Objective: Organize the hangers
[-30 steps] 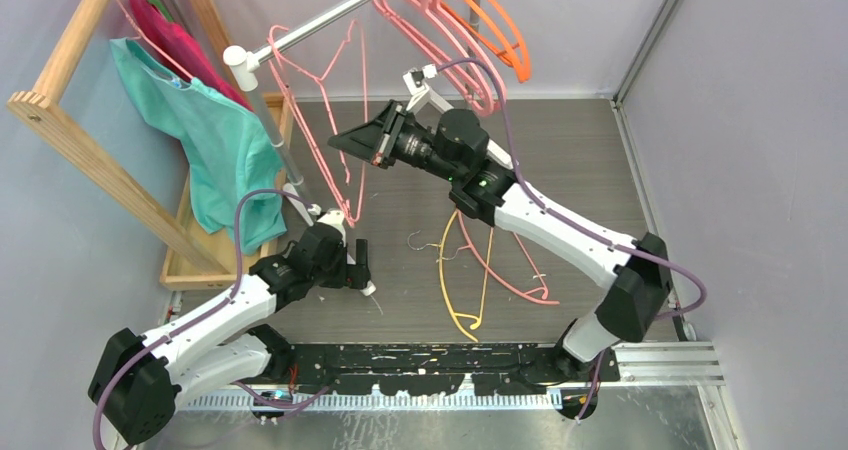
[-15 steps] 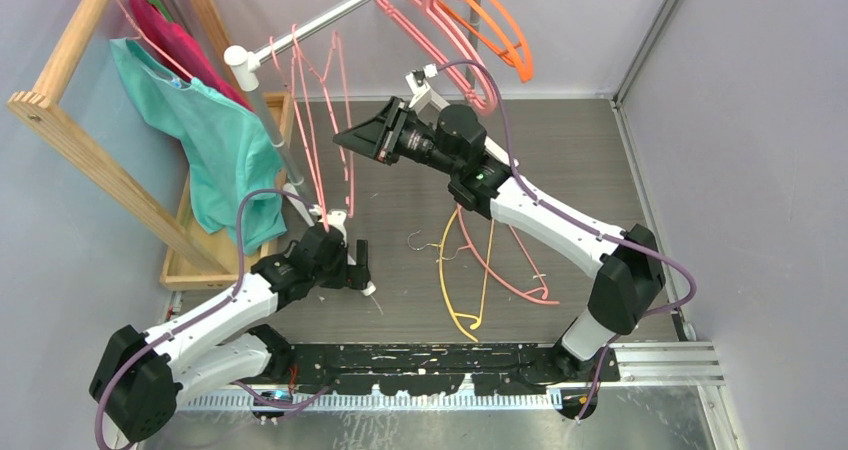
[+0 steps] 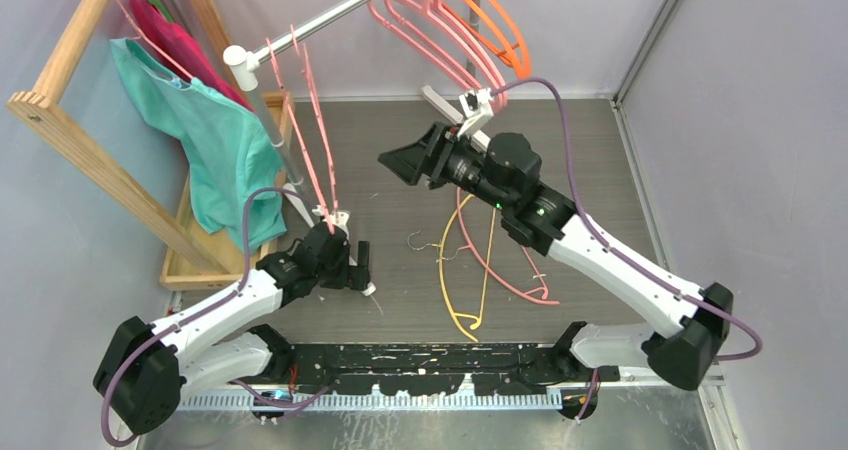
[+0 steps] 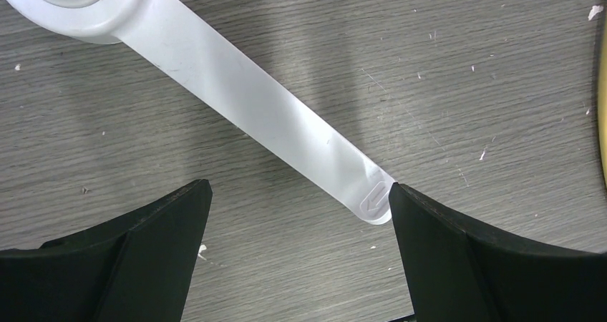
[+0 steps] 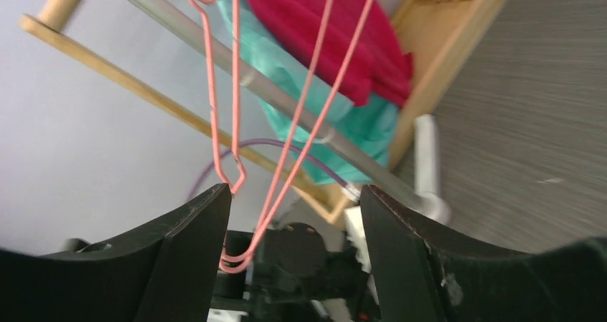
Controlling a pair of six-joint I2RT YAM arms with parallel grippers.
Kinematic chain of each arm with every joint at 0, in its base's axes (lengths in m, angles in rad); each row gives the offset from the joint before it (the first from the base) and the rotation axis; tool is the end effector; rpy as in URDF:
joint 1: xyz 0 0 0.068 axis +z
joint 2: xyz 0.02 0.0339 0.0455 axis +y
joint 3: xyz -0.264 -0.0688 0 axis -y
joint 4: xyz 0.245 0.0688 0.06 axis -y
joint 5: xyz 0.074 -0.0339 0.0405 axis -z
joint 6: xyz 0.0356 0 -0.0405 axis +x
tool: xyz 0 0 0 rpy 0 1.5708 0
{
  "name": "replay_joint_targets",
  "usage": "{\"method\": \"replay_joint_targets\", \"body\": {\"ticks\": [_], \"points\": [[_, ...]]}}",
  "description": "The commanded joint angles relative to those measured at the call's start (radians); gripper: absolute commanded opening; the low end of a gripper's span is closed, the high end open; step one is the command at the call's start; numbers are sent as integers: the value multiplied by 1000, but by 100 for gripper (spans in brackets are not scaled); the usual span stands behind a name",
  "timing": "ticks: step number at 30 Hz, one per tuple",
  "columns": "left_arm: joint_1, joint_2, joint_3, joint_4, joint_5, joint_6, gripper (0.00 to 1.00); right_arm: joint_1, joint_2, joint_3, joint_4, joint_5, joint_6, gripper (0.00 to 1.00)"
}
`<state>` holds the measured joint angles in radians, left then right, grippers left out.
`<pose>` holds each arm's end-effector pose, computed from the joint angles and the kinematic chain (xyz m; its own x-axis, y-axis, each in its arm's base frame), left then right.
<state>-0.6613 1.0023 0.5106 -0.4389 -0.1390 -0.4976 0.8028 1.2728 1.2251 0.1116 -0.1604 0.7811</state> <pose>0.1510 -0.1112 0.1856 -0.8153 0.0355 -0.5779 0.1750 0.9666 -0.1875 0.2036 0.2190 0.4211 -0.5464 0.4347 -0.7159 -0.6141 0.3732 0.6954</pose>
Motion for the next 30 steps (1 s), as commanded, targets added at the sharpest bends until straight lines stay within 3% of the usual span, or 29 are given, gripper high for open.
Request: {"method": "replay_joint_targets", "body": {"ticks": [1,6,13,30], "points": [[-4,6,54,25,-18,20,98,56,-71,-105,-263,245,-231,70],[-4,21,51,34,-14,22,98,148,-105,-314,-409,463,-250,64],[-3,17,40,36,-12,18,98,149,-134,-509,-470,651,-204,63],[-3,9,33,41,11,21,98,69,-55,-657,-409,710,-207,60]]}}
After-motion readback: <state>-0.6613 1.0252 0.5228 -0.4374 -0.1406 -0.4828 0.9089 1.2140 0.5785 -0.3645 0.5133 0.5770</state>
